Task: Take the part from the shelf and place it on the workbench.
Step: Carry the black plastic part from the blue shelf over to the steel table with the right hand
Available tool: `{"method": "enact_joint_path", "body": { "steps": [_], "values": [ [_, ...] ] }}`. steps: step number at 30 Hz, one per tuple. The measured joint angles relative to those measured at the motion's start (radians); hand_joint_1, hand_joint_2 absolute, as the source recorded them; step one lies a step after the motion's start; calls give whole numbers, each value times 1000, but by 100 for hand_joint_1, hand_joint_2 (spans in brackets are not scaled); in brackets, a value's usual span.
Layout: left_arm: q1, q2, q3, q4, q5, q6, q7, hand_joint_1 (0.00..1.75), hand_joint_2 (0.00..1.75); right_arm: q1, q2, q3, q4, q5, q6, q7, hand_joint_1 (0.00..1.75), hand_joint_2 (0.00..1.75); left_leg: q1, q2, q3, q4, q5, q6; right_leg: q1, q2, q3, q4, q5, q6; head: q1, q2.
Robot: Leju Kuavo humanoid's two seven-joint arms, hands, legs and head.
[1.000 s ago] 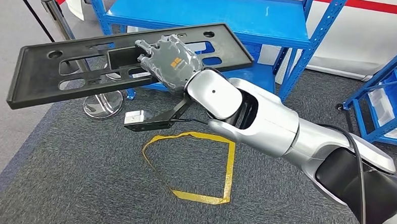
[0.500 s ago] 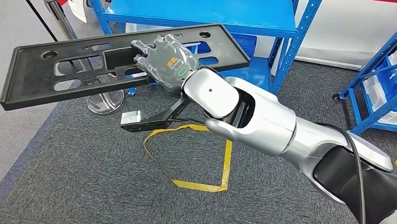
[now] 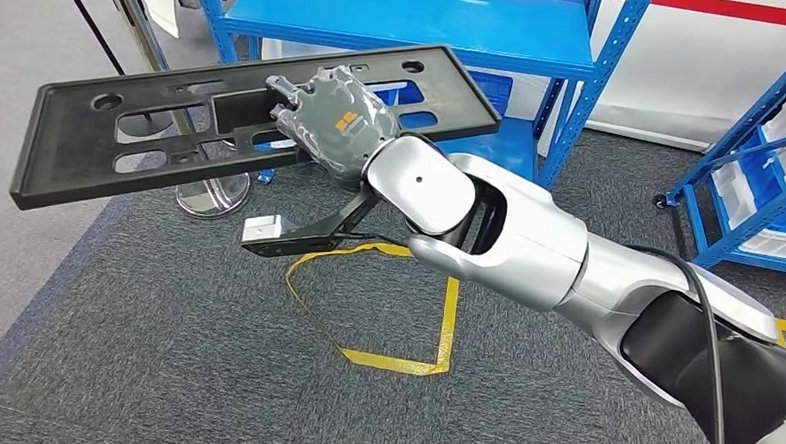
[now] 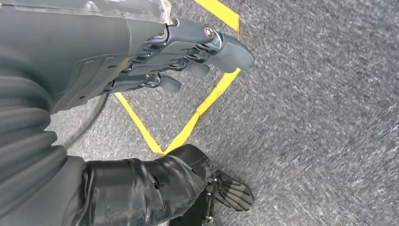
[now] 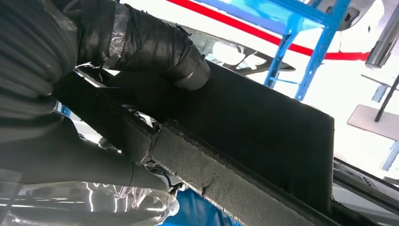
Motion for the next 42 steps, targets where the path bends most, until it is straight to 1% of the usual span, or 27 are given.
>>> {"method": "enact_joint_path", "body": {
  "steps": [2,3,5,7,10,11,12,13,15,16,17,19,20,22,25,26,27,28,29,31,33,35,36,38,39,41,42],
  "values": [
    [-2,-6,0,0,0,1,0,0,175,-7,2,-1,0,2,-2,1,175,175,1,0,1,-16,15,-7,26,0,58,-114,37,-33,1,0],
    [-3,-8,0,0,0,1,0,0,175,-10,2,-1,0,2,-3,1,175,175,1,0,-1,-20,22,-12,34,-1,65,-136,42,-40,1,0],
    [-1,-6,1,0,0,1,0,0,175,-11,3,-1,1,3,-4,1,175,175,-3,1,-5,-26,30,-15,28,-5,69,-162,56,-44,5,0],
    [1,-5,1,0,1,1,-1,0,175,-10,4,-1,2,4,-4,2,175,175,-8,0,-26,11,0,-19,18,-10,76,-188,75,-39,3,0],
    [0,-1,1,0,2,2,-2,0,175,-9,8,-1,3,17,-4,10,175,175,-8,0,-107,199,-103,-33,8,-13,58,-180,84,-31,0,0],
    [0,1,1,0,2,3,-2,0,175,-7,8,-1,4,24,-4,14,175,175,-5,1,-124,244,-119,-40,5,-13,47,-169,82,-28,0,0],
    [1,2,1,0,3,3,-2,0,175,-5,9,-1,5,29,-4,19,175,175,-1,2,-123,255,-117,-48,1,-13,37,-156,80,-23,0,0],
    [2,2,1,0,3,3,-2,0,175,-3,9,-1,6,33,-4,22,175,175,4,3,-103,227,-100,-57,-4,-13,26,-143,76,-17,-1,0],
    [2,1,1,0,5,3,-3,0,175,0,9,-1,9,36,-4,27,175,175,15,6,-32,116,-65,-78,-12,-13,7,-112,65,2,-5,0],
    [1,0,1,0,6,3,-3,0,175,0,10,-2,11,37,-4,30,175,175,21,3,-7,73,-57,-80,-13,-12,-3,-92,58,10,-8,0],
    [0,-2,1,0,7,3,-3,0,175,0,10,-2,12,38,-4,34,175,175,25,0,4,53,-57,-75,-11,-11,-12,-77,53,18,-11,0],
    [1,-6,2,0,7,2,-3,0,175,-1,12,-4,15,42,-5,39,175,175,31,-9,-6,60,-59,-55,-9,-10,-23,-60,47,30,-10,0],
    [1,-8,2,0,8,2,-3,0,175,-1,13,-4,16,44,-5,40,175,175,32,-12,-14,69,-59,-51,-9,-11,-25,-58,42,37,-9,0],
    [2,-9,2,0,7,2,-2,0,175,0,14,-5,19,47,-4,42,175,175,34,-20,-27,81,-59,-43,-16,-11,-42,-18,8,50,-3,0],
    [6,-9,3,0,7,3,-2,0,175,1,14,-9,21,57,-3,43,175,175,31,-36,-31,78,-55,-37,-29,-9,-125,167,-79,63,4,0],
    [6,-9,4,0,7,3,-2,0,175,1,14,-9,22,60,-2,42,175,175,29,-42,-30,76,-54,-39,-30,-9,-152,219,-90,64,4,0],
    [7,-8,5,0,7,3,-2,0,175,1,14,-9,23,62,-2,42,175,175,25,-49,-28,75,-53,-40,-30,-9,-166,240,-83,61,4,0],
    [7,-8,6,0,7,3,-2,0,175,1,15,-9,24,62,-1,42,175,175,20,-58,-26,74,-53,-40,-28,-6,-163,221,-57,53,4,0],
    [7,-8,6,0,7,3,-2,0,175,1,15,-9,24,63,0,42,175,175,14,-68,-22,70,-53,-41,-23,1,-145,168,-15,39,4,0],
    [7,-17,7,1,7,2,-2,0,175,0,16,-11,25,64,1,43,175,175,8,-84,-9,52,-46,-42,-7,44,-86,20,68,-5,-2,0],
    [2,-28,10,1,7,1,-2,0,175,-5,16,-14,27,66,3,42,175,175,21,-101,-4,26,-31,-52,8,84,-48,-69,105,-33,-11,0],
    [-2,-30,13,2,6,0,-1,0,175,-11,17,-15,28,69,7,42,175,175,33,-124,-5,3,-15,-61,14,84,-30,-103,116,-37,-10,0],
    [0,-29,14,2,5,0,-1,0,175,-11,18,-15,28,70,8,41,175,175,31,-120,-6,-4,-12,-58,13,74,-10,-140,121,-38,-7,0],
    [3,-28,15,2,4,1,0,0,175,-11,21,-15,31,73,10,41,175,175,18,-76,-26,17,-28,-60,5,46,30,-206,135,-41,-10,0],
    [3,-28,16,2,3,1,1,0,175,-11,23,-15,32,74,10,41,175,175,14,-42,-52,61,-50,-63,-1,29,45,-224,133,-39,-12,0],
    [1,-23,16,3,2,1,1,0,175,-7,23,-15,36,74,12,41,175,175,15,-10,-117,175,-92,-81,-8,-6,43,-211,121,-34,-12,0],
    [1,-20,16,3,2,2,1,0,175,-1,23,-15,39,74,13,40,175,175,17,-4,-138,210,-95,-91,-12,-22,39,-195,110,-27,-12,0]
  ]
}}
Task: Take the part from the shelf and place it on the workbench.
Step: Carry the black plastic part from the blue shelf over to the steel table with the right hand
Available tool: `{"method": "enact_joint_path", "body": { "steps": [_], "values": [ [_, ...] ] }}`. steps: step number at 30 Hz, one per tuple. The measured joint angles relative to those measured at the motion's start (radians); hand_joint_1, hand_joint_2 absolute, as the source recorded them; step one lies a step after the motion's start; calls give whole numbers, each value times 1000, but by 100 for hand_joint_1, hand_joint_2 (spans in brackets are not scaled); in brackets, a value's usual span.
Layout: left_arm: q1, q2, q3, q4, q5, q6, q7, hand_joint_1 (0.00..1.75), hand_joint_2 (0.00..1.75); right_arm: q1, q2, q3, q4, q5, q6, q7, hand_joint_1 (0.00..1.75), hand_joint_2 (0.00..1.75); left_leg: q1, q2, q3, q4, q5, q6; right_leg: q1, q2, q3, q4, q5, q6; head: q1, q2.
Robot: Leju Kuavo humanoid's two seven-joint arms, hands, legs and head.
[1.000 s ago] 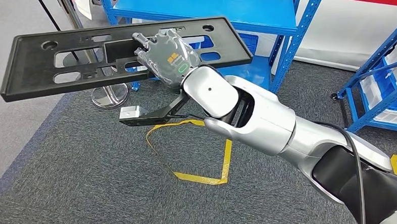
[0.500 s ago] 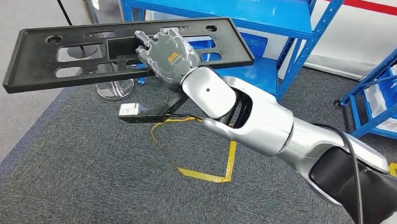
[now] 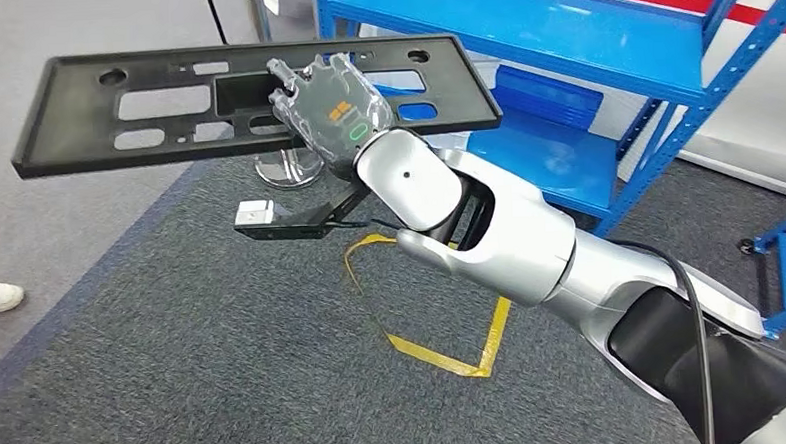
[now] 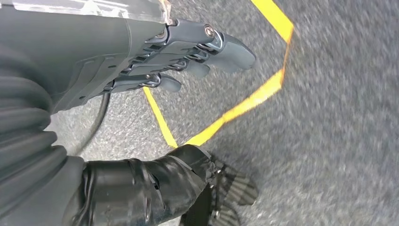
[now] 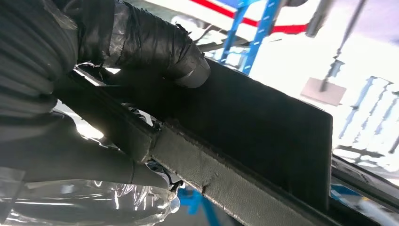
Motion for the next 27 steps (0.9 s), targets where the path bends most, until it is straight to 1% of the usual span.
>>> {"method": "enact_joint_path", "body": {
  "steps": [1,2,3,4,5,6,7,8,9,10,11,12,13,14,15,16,17,18,19,20,21,22,23,24,25,26,27],
  "values": [
    [1,3,0,0,0,0,0,0,175,5,0,0,2,0,1,-1,175,175,3,5,-4,2,13,-11,-6,-15,-8,22,-14,9,0,0],
    [2,6,0,0,-1,0,0,0,175,7,0,0,4,0,1,-2,175,175,6,11,12,-32,39,-21,-13,-29,-18,49,-29,20,-1,0],
    [3,8,0,0,-1,0,-1,0,175,8,0,0,5,0,1,-2,175,175,7,20,34,-78,62,-29,-21,-43,-30,80,-47,33,0,0],
    [3,7,0,0,-1,-1,-1,0,175,8,1,0,6,0,1,-2,175,175,6,32,51,-110,78,-34,-23,-53,-43,110,-64,47,-1,0],
    [1,8,0,0,-1,-2,-2,0,175,8,1,0,6,0,1,-2,175,175,5,40,61,-128,84,-27,-24,-61,-55,138,-81,57,-3,0],
    [1,9,1,0,-2,-2,-2,0,175,8,2,0,7,0,1,-3,175,175,3,42,59,-126,80,-11,-21,-66,-62,157,-92,65,-2,0],
    [0,9,1,-1,-2,-3,-3,0,175,7,3,0,7,0,1,-3,175,175,2,40,54,-117,79,8,-16,-70,-65,166,-99,69,1,0],
    [0,12,1,-1,-2,-3,-3,0,175,7,3,0,7,0,1,-3,175,175,4,30,53,-118,79,28,-16,-74,-65,172,-103,70,4,0],
    [1,12,1,-1,-2,-3,-4,0,175,7,3,0,7,0,2,-3,175,175,5,21,52,-118,79,42,-16,-72,-62,173,-108,74,9,0],
    [2,12,1,-1,-3,-4,-4,0,175,7,3,0,7,0,2,-3,175,175,6,13,51,-119,81,50,-20,-58,-63,184,-121,77,11,0],
    [2,12,1,-1,-3,-4,-5,0,175,7,3,0,7,0,2,-3,175,175,7,5,50,-121,83,57,-24,-37,-71,210,-144,81,11,0],
    [2,12,1,-1,-3,-4,-5,0,175,7,3,0,7,0,3,-3,175,175,7,-3,50,-124,86,62,-28,-14,-86,254,-178,85,11,0],
    [2,12,1,-1,-4,-4,-6,0,175,8,3,0,7,0,3,-3,175,175,8,-11,49,-127,90,66,-31,5,-108,312,-215,87,12,0],
    [1,12,1,-1,-5,-4,-6,0,175,9,2,0,8,0,3,-3,175,175,8,-21,48,-131,94,69,-31,13,-131,373,-245,88,11,0],
    [1,13,1,-1,-7,-4,-7,0,175,11,2,0,8,0,4,-3,175,175,8,-31,48,-135,98,70,-31,16,-148,418,-261,88,11,0],
    [1,13,1,-1,-9,-4,-7,0,175,13,1,0,9,0,4,-3,175,175,8,-43,47,-140,103,70,-31,18,-151,430,-258,85,11,0],
    [2,14,1,-1,-10,-4,-6,0,175,15,0,0,9,0,5,-3,175,175,8,-55,47,-145,108,70,-30,23,-134,402,-236,79,11,0],
    [3,14,1,-1,-11,-3,-6,0,175,16,0,0,9,0,6,-3,175,175,8,-68,48,-151,114,68,-29,34,-103,342,-202,69,11,0],
    [3,14,1,-1,-12,-2,-5,0,175,16,-1,0,9,0,6,-3,175,175,9,-79,49,-160,121,66,-28,58,-65,264,-167,57,11,0],
    [2,13,1,-1,-12,-1,-5,0,175,16,-1,-1,9,0,7,-3,175,175,11,-90,50,-171,130,62,-28,86,-31,196,-141,45,10,0],
    [0,12,1,-1,-12,-1,-4,0,175,15,-1,-1,9,0,8,-3,175,175,15,-99,49,-182,141,56,-27,108,-11,149,-126,35,12,0],
    [-1,10,1,-1,-12,0,-2,0,175,15,-1,-1,10,0,10,-3,175,175,20,-109,48,-193,152,48,-26,122,-3,124,-120,29,14,0],
    [-2,10,1,-1,-12,0,0,0,175,17,-2,-1,10,0,11,-3,175,175,25,-122,47,-205,163,38,-24,118,-1,117,-115,27,16,0],
    [1,10,1,0,-12,1,2,0,175,17,-2,-1,10,0,12,-3,175,175,26,-134,47,-219,173,28,-21,104,0,104,-105,26,19,0],
    [4,9,1,0,-13,2,5,0,175,18,-2,-1,11,0,13,-2,175,175,23,-126,45,-228,178,23,-22,88,5,88,-93,28,18,0],
    [7,9,1,0,-13,2,7,0,175,18,-2,-1,11,0,14,-2,175,175,18,-102,41,-227,173,21,-22,72,11,69,-79,31,15,0],
    [8,9,1,0,-14,3,8,0,175,18,-2,-1,11,0,14,-1,175,175,12,-67,29,-205,154,22,-22,55,15,51,-67,33,13,0]
  ]
}}
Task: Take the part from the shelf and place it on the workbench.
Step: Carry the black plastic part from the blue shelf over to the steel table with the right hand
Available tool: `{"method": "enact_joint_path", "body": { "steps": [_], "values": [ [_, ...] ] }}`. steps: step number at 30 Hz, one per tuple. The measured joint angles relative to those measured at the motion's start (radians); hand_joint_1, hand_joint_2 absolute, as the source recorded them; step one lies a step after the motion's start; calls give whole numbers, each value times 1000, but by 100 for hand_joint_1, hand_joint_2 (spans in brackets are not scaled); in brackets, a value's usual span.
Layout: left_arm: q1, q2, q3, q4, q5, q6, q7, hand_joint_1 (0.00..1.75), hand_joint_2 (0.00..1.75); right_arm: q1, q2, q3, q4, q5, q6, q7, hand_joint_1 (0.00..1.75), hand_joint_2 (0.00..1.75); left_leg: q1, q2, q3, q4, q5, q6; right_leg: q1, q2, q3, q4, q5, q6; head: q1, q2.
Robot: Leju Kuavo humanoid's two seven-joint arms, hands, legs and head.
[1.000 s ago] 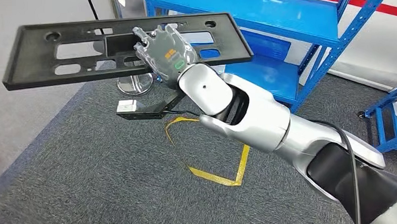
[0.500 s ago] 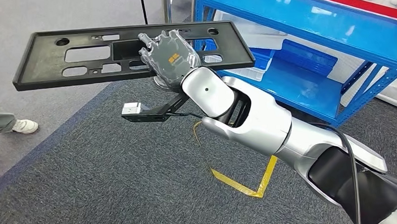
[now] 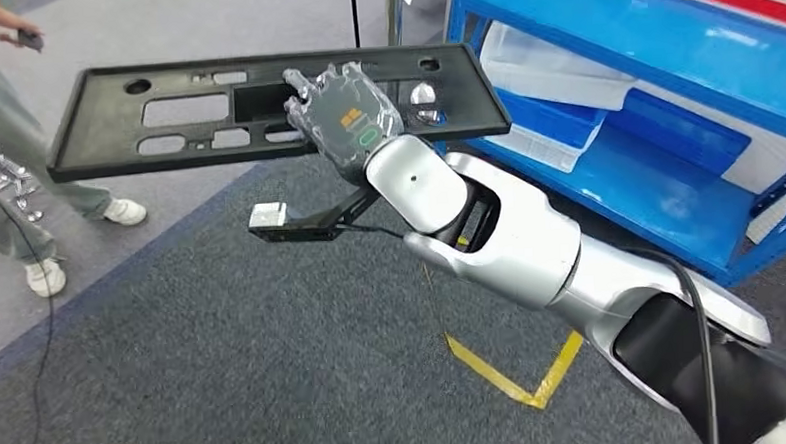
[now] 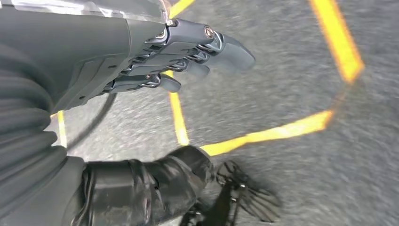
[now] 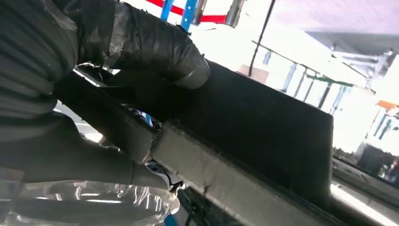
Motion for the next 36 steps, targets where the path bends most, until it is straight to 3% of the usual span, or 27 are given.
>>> {"method": "enact_joint_path", "body": {
  "steps": [1,2,4,5,7,9,11,13,15,17,19,20,21,22,24,26,28,30,32,33,35,36],
  "values": [
    [-1,0,0,0,-1,0,0,0,175,0,-1,0,0,0,0,1,175,175,-3,39,-21,50,-34,4,2,-16,1,-8,7,3,-4,0],
    [-3,1,0,0,-1,0,0,0,175,1,-2,0,0,0,1,2,175,175,-7,61,-45,116,-70,5,7,-30,-2,-11,11,2,-5,0],
    [-4,2,0,0,-1,1,0,0,175,7,-3,0,1,0,4,3,175,175,-12,72,-76,227,-116,6,14,-61,-12,-3,11,2,-6,0],
    [-4,2,0,0,-1,1,0,0,175,10,-4,0,1,0,5,3,175,175,-15,74,-66,232,-113,7,17,-74,-17,4,9,2,-6,0],
    [-3,3,0,0,-1,1,-1,0,175,13,-4,0,1,0,6,3,175,175,-22,90,4,139,-79,12,19,-99,-27,24,-1,5,-7,0],
    [-6,4,0,0,-1,1,-1,0,175,13,-5,0,1,1,8,3,175,175,-37,129,67,40,-63,28,25,-118,-37,43,-12,11,-7,0],
    [-6,3,0,0,0,1,0,0,175,14,-6,0,1,1,13,3,175,175,-46,141,78,15,-67,46,32,-136,-43,53,-17,15,-6,0],
    [-3,3,0,0,0,1,1,0,175,17,-8,0,1,1,17,3,175,175,-42,117,73,11,-64,58,32,-150,-45,59,-25,20,-7,0],
    [0,2,0,0,1,1,2,0,175,19,-9,0,1,1,19,2,175,175,-36,97,72,3,-57,69,25,-110,-61,100,-62,29,-4,0],
    [-1,2,0,0,1,0,2,0,175,21,-15,0,2,1,21,2,175,175,-31,76,71,-2,-53,77,14,-50,-107,214,-127,38,-2,0],
    [-4,1,0,0,1,-1,2,0,175,26,-21,1,3,1,23,2,175,175,-26,52,71,-5,-50,78,7,-33,-156,321,-161,44,-2,0],
    [-4,1,0,0,1,-2,2,0,175,29,-24,2,4,1,23,2,175,175,-23,39,71,-7,-49,78,4,-31,-165,333,-151,46,-2,0],
    [-4,0,0,0,1,-2,2,0,175,31,-26,2,6,1,24,2,175,175,-21,26,72,-8,-49,77,0,-28,-159,310,-122,48,-2,0],
    [-5,-1,0,0,1,-2,2,0,175,31,-27,2,6,1,24,2,175,175,-19,13,72,-9,-49,75,-4,-19,-139,256,-81,48,-1,0],
    [-8,-4,0,1,1,-2,1,0,175,26,-29,2,7,1,23,2,175,175,-15,-12,67,-10,-48,69,-14,35,-96,137,-8,46,-5,0],
    [-14,-7,0,1,0,-2,-1,0,175,21,-30,3,8,1,23,2,175,175,-6,-34,51,-12,-38,55,-14,70,-85,88,19,42,-8,0],
    [-12,-8,1,2,-1,-2,-1,0,175,22,-31,3,10,1,23,2,175,175,3,-54,33,-23,-26,36,-9,48,-83,73,25,39,-6,0],
    [-5,-10,1,4,0,-2,-2,0,175,24,-31,4,13,1,22,2,175,175,-3,-16,5,-8,-31,22,-12,18,-67,31,20,35,-11,0],
    [-5,-11,1,5,1,-3,-3,0,175,29,-32,4,17,2,21,2,175,175,-11,58,-59,94,-63,10,-9,-9,-57,5,10,30,-21,0],
    [-6,-10,1,5,2,-3,-4,0,175,35,-35,4,19,2,21,2,175,175,-11,80,-100,167,-79,3,-6,-23,-58,11,7,26,-25,0],
    [-6,-9,1,5,2,-5,-4,0,175,52,-41,4,25,2,21,2,175,175,-10,101,-155,259,-80,-8,1,-49,-57,23,-4,22,-25,0],
    [-5,-9,1,5,3,-6,-4,0,175,62,-43,5,28,2,21,2,175,175,-10,107,-155,247,-59,-9,3,-60,-56,28,-9,21,-25,0]
  ]
}}
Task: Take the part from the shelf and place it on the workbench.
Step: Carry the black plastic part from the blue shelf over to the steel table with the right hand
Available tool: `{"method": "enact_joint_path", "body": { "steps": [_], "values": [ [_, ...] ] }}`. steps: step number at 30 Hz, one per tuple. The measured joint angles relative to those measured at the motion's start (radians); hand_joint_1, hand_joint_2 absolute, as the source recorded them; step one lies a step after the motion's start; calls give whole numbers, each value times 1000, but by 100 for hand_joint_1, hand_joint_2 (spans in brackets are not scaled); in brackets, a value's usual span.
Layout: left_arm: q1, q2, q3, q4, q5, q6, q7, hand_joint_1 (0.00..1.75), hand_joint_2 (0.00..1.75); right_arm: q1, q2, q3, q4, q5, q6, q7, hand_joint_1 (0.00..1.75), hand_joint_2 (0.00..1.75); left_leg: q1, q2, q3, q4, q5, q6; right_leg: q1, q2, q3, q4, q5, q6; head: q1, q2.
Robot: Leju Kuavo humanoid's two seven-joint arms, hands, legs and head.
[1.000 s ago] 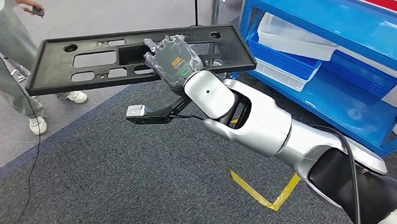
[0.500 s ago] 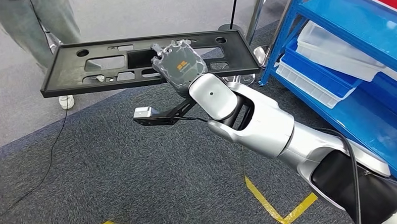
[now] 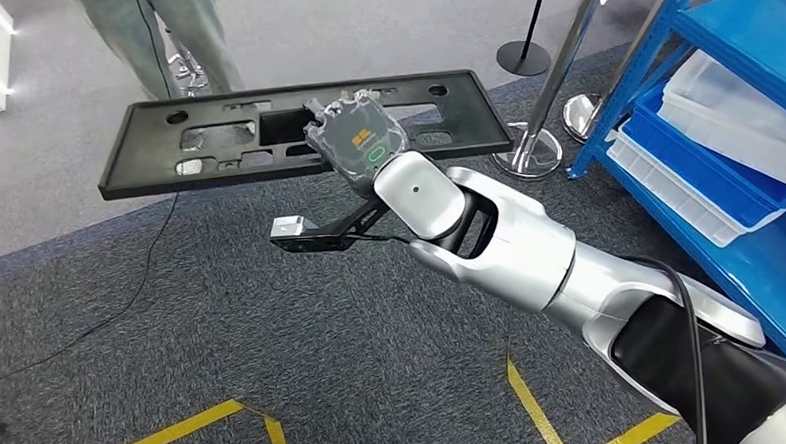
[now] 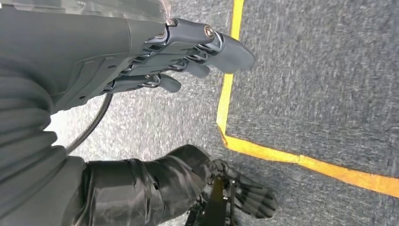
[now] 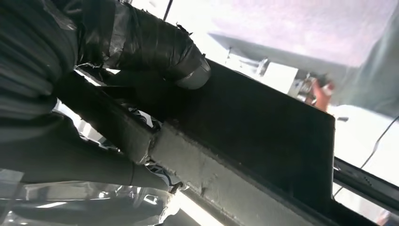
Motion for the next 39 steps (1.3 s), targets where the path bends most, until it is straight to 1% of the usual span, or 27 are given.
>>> {"method": "enact_joint_path", "body": {
  "steps": [1,2,4,5,7,8,10,12,14,15,17,19,20,21,23,24,25,27,28,29,30,31,32,35,36,38,39],
  "values": [
    [0,1,0,0,0,-1,0,0,175,7,-2,0,2,0,0,0,175,175,-3,7,21,-51,32,4,0,-10,2,3,-5,1,0,0],
    [0,3,0,0,0,-1,0,0,175,11,-3,0,4,0,0,0,175,175,-11,19,54,-124,61,15,0,-18,4,7,-11,3,0,0],
    [-3,10,0,1,0,-1,0,0,175,14,-5,0,6,0,-1,0,175,175,-34,43,113,-236,90,43,2,-32,0,21,-24,12,0,0],
    [-4,14,0,1,1,-1,0,0,175,18,-7,1,7,0,-1,0,175,175,-44,46,125,-258,90,55,2,-40,-2,27,-30,17,0,0],
    [-4,23,1,2,0,0,0,0,175,34,-11,2,11,0,-2,0,175,175,-51,24,132,-269,90,69,0,-59,0,29,-37,26,1,0],
    [-2,26,1,3,0,0,0,0,175,41,-13,3,13,0,-2,0,175,175,-50,11,136,-276,92,74,-4,-57,1,31,-44,27,1,0],
    [2,31,1,4,0,0,-2,0,175,46,-16,6,16,0,-2,0,175,175,-46,-9,146,-295,98,87,-8,-15,-22,82,-79,12,1,0],
    [-1,31,1,4,0,-4,-5,0,175,44,-19,6,18,0,-2,0,175,175,-40,-30,149,-305,105,96,-2,45,-92,219,-135,-8,2,0],
    [-7,30,2,4,0,-9,-10,0,175,42,-22,6,19,0,1,0,175,175,-32,-55,147,-308,112,95,3,64,-156,332,-161,-5,2,0],
    [-9,29,2,4,0,-12,-12,0,175,40,-23,6,20,-1,2,0,175,175,-25,-68,146,-310,115,91,-1,66,-163,335,-148,3,2,0],
    [-11,27,2,4,-1,-15,-16,0,175,26,-23,6,23,-4,7,1,175,175,-9,-94,141,-308,122,79,-23,75,-117,231,-84,33,3,0],
    [-12,31,2,4,-1,-15,-20,0,175,-2,-22,6,28,-12,18,3,175,175,1,-117,127,-301,129,64,-58,124,-55,104,-27,69,3,0],
    [-12,36,2,5,-1,-16,-22,0,175,-15,-22,6,33,-17,26,5,175,175,3,-126,118,-299,137,55,-70,145,-42,70,-14,80,3,0],
    [-12,40,2,5,-1,-16,-24,0,175,-24,-21,6,39,-24,34,7,175,175,3,-136,108,-302,148,46,-72,156,-41,56,-11,85,3,0],
    [-9,46,3,6,0,-16,-26,0,175,-42,-19,7,58,-37,46,11,175,175,5,-152,87,-318,169,33,-69,126,-53,52,-10,77,6,0],
    [-9,43,4,7,0,-16,-26,0,175,-53,-16,6,68,-42,48,12,175,175,1,-137,73,-315,172,29,-69,111,-56,49,-8,69,2,0],
    [-9,40,4,8,0,-16,-26,0,175,-67,-15,5,78,-47,49,13,175,175,-3,-106,50,-287,165,25,-68,94,-59,46,-5,61,-5,0],
    [-12,33,5,8,1,-17,-24,0,175,-90,-13,3,94,-52,50,14,175,175,-11,-24,-20,-153,127,23,-55,67,-58,40,0,50,-20,0],
    [-14,30,5,8,2,-17,-23,0,175,-95,-13,3,101,-54,49,14,175,175,-13,-1,-58,-72,104,25,-46,51,-55,38,1,47,-22,0],
    [-15,28,5,8,3,-17,-22,0,175,-96,-14,4,108,-55,49,14,175,175,-16,9,-86,-14,90,29,-40,37,-52,36,0,46,-23,0],
    [-16,26,5,8,3,-16,-20,0,175,-94,-13,4,114,-56,49,14,175,175,-23,11,-96,9,88,35,-35,24,-49,33,-1,45,-23,0],
    [-17,26,5,8,4,-14,-19,0,175,-93,-13,5,120,-57,49,14,175,175,-34,11,-84,-11,101,45,-33,14,-47,31,-3,42,-24,0],
    [-17,29,5,8,5,-12,-17,0,175,-91,-12,6,124,-57,49,14,175,175,-49,12,-51,-69,125,59,-34,7,-45,29,-6,40,-25,0],
    [-18,50,5,10,8,-9,-14,0,175,-86,-16,7,140,-58,47,16,175,175,-109,26,61,-258,170,115,-40,-16,-47,27,-23,36,-25,0],
    [-19,58,5,11,9,-8,-13,0,175,-78,-18,7,149,-58,47,16,175,175,-123,23,74,-285,170,125,-43,-26,-54,27,-27,38,-26,0],
    [-22,75,7,14,10,-5,-12,0,175,-47,-22,11,165,-58,47,16,175,175,-133,3,81,-318,172,131,-54,-47,-68,25,-25,42,-27,0],
    [-23,78,8,15,10,-5,-12,0,175,-29,-24,13,174,-59,47,16,175,175,-133,-8,89,-345,171,136,-56,-41,-83,33,-26,36,-29,0]
  ]
}}
